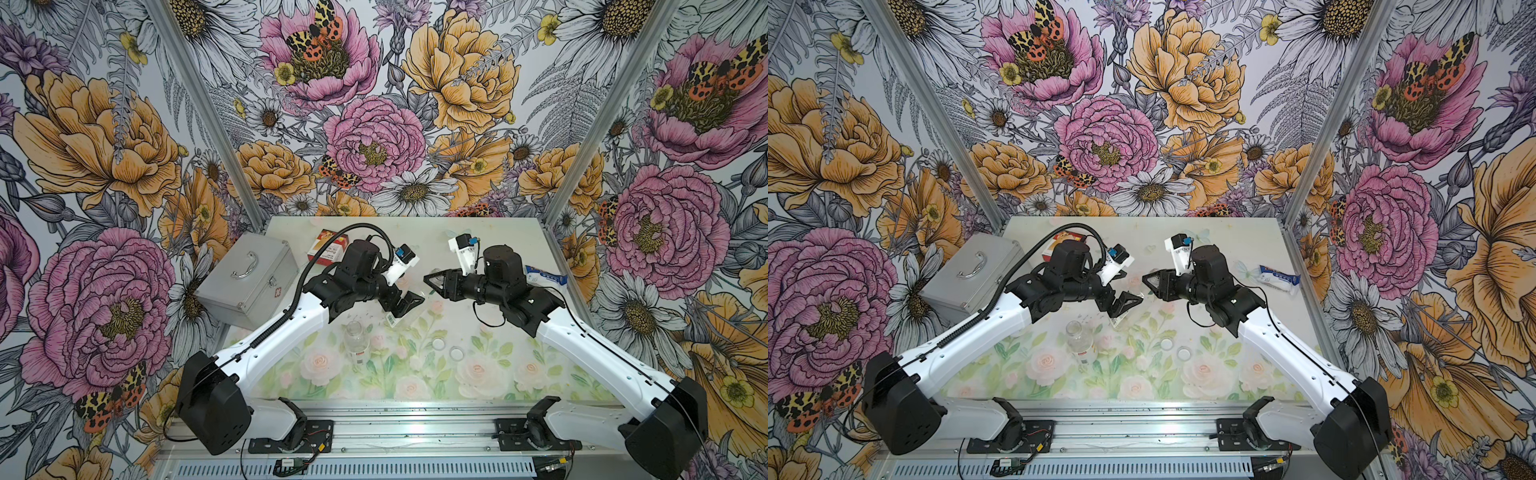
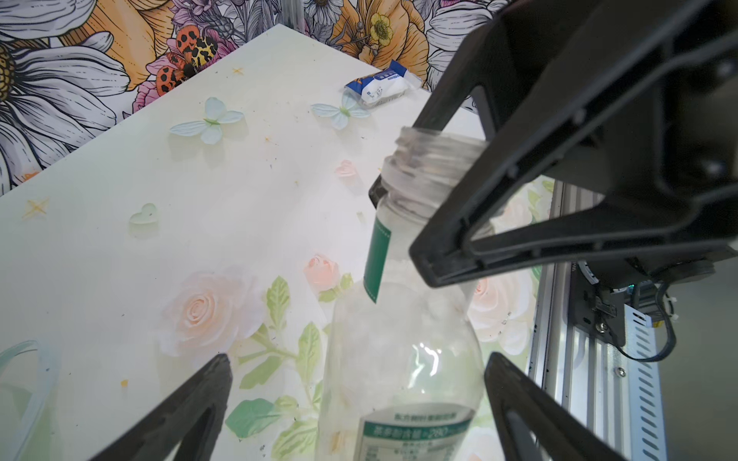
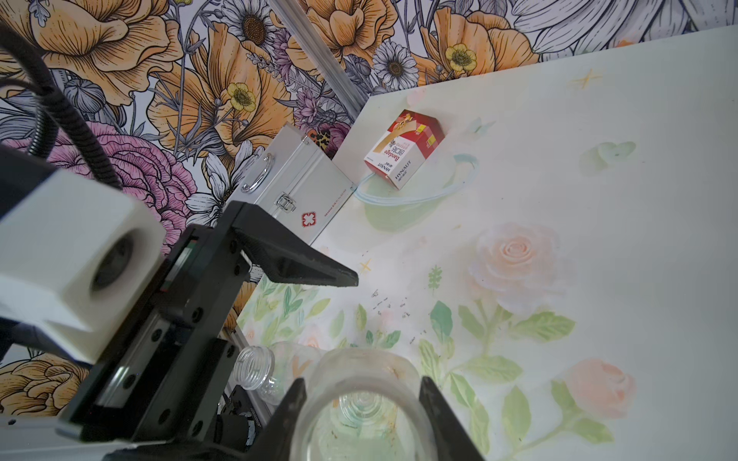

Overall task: Screw on the bottle caps
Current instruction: Pick up the plastic bottle at the center of the board.

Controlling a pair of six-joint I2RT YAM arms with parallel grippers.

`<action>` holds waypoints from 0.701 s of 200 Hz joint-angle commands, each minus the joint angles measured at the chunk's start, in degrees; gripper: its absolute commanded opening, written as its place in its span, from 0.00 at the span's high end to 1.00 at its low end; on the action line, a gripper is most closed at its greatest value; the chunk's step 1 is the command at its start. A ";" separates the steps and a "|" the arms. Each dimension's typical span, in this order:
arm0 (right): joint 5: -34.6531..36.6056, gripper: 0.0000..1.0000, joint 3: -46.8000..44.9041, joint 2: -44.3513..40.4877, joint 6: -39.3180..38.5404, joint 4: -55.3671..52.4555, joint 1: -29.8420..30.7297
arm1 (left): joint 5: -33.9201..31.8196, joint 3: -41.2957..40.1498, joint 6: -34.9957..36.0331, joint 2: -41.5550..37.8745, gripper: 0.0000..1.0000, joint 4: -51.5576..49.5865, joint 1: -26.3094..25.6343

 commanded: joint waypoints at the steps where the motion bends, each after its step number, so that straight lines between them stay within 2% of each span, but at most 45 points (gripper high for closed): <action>1: -1.51 0.77 2.20 -0.18 0.88 1.17 -0.37 | 1.71 0.90 2.17 0.31 0.01 1.37 -0.73; 26: -2.46 0.77 3.22 1.05 2.01 1.18 -0.37 | 3.24 0.12 3.50 0.98 0.02 1.26 -1.34; 51: -2.62 0.77 3.85 1.68 2.94 1.18 -0.37 | 3.21 -0.27 4.18 1.61 0.06 1.25 -1.73; 87: -2.91 0.77 4.46 2.29 4.11 1.20 -0.41 | 0.24 -0.47 4.91 1.33 0.19 1.34 -1.83; 140: -2.60 0.74 4.41 3.46 4.88 1.14 -0.46 | 0.55 -0.55 6.89 -0.41 0.43 1.36 -1.81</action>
